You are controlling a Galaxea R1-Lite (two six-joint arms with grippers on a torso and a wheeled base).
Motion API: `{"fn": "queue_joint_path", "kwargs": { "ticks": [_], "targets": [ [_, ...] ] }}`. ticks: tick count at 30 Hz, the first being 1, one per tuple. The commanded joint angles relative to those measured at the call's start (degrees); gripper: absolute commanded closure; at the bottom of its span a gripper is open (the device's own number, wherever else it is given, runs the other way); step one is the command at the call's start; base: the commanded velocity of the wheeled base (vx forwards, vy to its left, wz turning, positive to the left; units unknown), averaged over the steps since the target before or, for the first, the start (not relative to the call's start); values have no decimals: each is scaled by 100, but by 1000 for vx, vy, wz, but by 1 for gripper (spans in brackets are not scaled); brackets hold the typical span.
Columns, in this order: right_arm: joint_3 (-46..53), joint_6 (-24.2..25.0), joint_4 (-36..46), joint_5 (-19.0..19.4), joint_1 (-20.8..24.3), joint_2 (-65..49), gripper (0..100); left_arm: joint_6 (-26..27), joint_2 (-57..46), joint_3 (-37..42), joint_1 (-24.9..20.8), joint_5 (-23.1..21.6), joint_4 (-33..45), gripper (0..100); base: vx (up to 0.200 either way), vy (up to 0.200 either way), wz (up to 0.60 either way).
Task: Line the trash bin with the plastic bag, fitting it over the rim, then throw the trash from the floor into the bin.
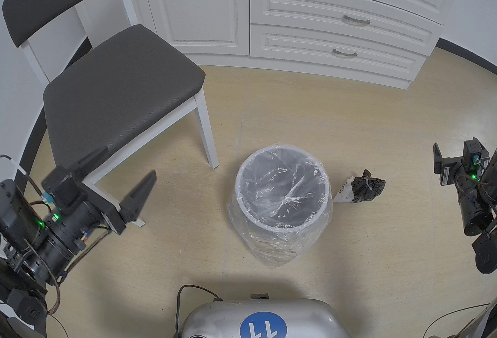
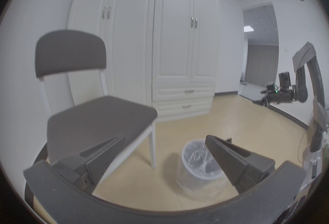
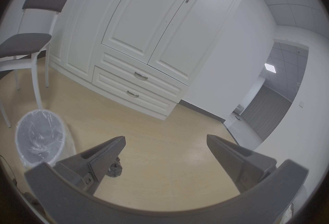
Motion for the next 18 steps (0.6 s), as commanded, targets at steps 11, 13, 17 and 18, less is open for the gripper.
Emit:
{"fn": "queue_joint_path", "kwargs": {
  "ticks": [11, 13, 17, 18],
  "targets": [
    [-3841, 2363, 5232, 131, 7, 1050, 0, 294, -1510, -540, 34, 1144, 983, 0, 0, 0, 0],
    [-4580, 3128, 6436, 324, -37, 1393, 0, 302, -1510, -548, 8, 1144, 983, 0, 0, 0, 0],
    [-5520, 4103, 8018, 1537, -204, 2043, 0, 285, -1518, -478, -185, 1117, 983, 0, 0, 0, 0],
    [-5678, 4191, 8212, 1863, -301, 2219, 0, 276, -1510, -478, -247, 1126, 983, 0, 0, 0, 0]
  ]
}}
